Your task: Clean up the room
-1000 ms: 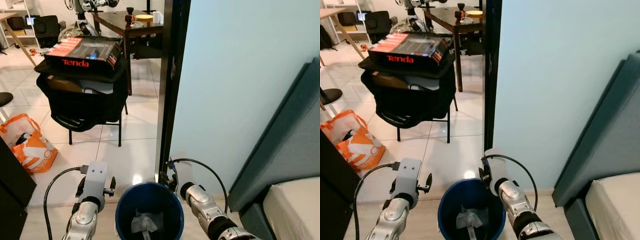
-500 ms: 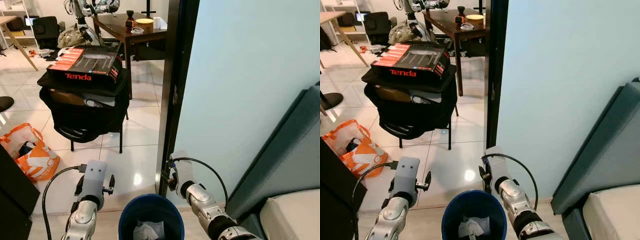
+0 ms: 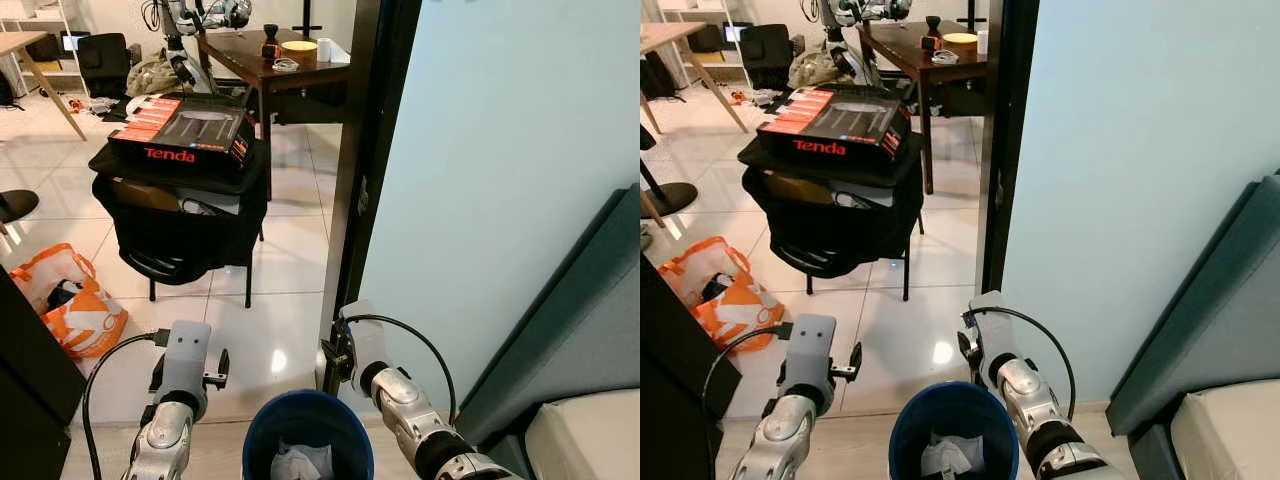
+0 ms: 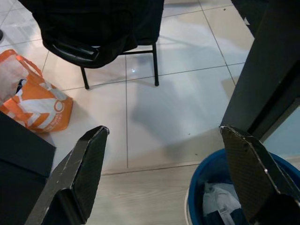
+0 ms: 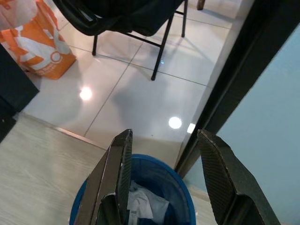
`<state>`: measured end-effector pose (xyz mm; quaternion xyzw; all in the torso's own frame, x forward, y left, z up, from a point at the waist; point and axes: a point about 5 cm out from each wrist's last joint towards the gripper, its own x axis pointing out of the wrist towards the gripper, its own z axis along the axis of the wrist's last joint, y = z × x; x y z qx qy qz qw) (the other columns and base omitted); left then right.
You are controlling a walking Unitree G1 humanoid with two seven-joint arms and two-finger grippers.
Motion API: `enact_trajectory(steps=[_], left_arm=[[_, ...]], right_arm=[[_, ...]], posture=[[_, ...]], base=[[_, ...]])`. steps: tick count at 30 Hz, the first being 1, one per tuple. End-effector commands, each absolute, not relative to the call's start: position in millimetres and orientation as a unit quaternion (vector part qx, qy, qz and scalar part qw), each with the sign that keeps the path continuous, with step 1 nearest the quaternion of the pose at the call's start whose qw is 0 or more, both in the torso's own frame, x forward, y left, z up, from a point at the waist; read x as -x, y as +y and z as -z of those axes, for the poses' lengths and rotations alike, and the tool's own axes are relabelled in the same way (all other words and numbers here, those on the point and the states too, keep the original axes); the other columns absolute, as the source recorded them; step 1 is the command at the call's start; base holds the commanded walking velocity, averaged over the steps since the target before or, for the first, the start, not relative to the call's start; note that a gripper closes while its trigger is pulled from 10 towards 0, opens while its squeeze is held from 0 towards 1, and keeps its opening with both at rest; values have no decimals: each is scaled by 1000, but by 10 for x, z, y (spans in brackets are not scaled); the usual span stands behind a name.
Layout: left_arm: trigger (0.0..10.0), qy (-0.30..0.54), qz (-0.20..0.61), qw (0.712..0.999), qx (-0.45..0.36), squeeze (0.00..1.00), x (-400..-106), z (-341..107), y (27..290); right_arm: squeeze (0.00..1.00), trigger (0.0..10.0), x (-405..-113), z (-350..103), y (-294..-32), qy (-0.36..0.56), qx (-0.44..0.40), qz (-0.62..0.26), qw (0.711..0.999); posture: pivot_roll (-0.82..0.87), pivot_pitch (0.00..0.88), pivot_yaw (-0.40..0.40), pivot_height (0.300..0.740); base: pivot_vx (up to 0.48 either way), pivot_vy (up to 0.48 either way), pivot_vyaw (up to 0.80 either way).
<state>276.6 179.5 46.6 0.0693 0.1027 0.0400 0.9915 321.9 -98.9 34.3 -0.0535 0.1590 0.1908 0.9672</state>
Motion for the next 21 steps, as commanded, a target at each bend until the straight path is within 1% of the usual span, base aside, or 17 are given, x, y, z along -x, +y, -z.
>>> enact_trajectory(steps=[1,3,21], left_arm=[[10000,112,-37,991,-63,0,-2734,-410,1781],[10000,116,-39,991,-53,0,-2728,-401,1776],[10000,118,-28,992,-47,0,-2718,-376,1664]], right_arm=[[0,10000,-3185,-295,-1017,169,47,-184,967],[0,10000,-3176,-286,-1022,169,47,-183,967],[0,10000,-3158,-271,-1038,166,51,-172,970]], posture=[[43,49,-44,740],[40,51,-39,740],[29,59,-32,740]], base=[[0,0,0],[0,0,0],[0,0,0]])
